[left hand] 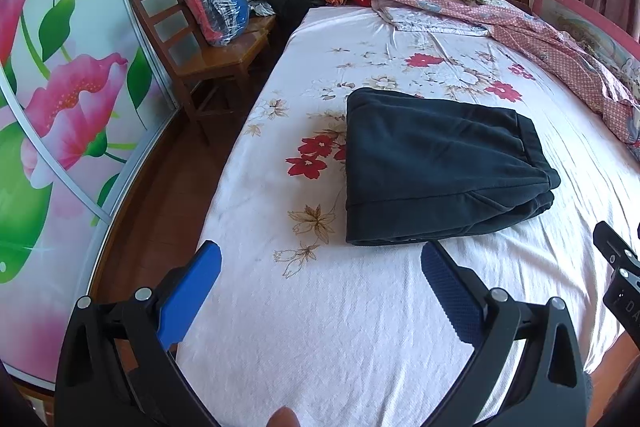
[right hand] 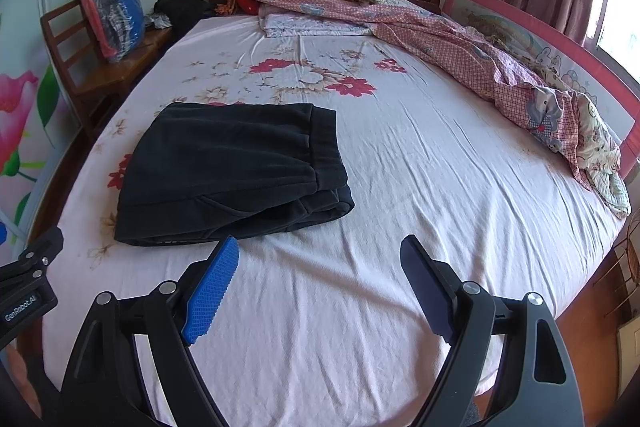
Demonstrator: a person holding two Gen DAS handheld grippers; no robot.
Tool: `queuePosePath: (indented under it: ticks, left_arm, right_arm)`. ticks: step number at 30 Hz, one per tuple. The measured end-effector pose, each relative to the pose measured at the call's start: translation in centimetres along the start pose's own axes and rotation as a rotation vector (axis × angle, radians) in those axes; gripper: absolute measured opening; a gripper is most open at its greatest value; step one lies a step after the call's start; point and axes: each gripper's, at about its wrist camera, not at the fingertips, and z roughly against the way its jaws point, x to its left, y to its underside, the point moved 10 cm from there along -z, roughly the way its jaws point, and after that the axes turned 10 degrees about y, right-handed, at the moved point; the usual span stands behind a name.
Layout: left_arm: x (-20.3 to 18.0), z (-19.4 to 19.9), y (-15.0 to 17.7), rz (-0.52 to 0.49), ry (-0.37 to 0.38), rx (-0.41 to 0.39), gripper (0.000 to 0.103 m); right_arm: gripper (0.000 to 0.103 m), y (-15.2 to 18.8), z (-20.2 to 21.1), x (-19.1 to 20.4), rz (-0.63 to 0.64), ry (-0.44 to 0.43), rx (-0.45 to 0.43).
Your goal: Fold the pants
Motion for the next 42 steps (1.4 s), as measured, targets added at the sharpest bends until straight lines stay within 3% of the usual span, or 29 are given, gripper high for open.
queuePosePath:
  ticks: [14,17,18,21,25,33,42]
  left_arm:
    - [-0.4,-1.3,0.2,-0.017,0.030,0.018,0.100]
    - [-2.3,-1.0,0.0,-0.039,0.195,-0.005,0.101]
    - [-2.4,-0.7,-0.2,-0.032,0.211,-0.024,0.101]
    - [-2.4,0.0,-0.8,-0.074,0.132,-0.080,0.101]
    - [-3.1,-0.1,-0.7,-0.141,0.081,-0.071,0.101]
    - [-3.1,-0.1,-0.4,-0.113,0.108,-0.037,0.101]
    - [-2.5,-0.3,0.0,-0.091,0.088,-0.041,0.101]
  right_arm:
    - [0.082,0.9,-1.6,0.8,0.020,-0.006,0.040]
    - [0.082,1.1,-1.7,0.9,0.028,-0.017,0.035]
    - [0.082,1.3,-1.7,1.0,0.034,-0.016,0.035]
    - [0.082,1.6,-1.9,1.0,0.045,-0.016,0.041]
    - [0.082,1.9,-2.0,0.9,0.050,-0.014,0.047]
    - [0.082,1.8,-1.9,0.8,0.050,-0.020,0.047]
    - [0.082,1.7,-1.6,1.0,0.056,-0.022,0.042]
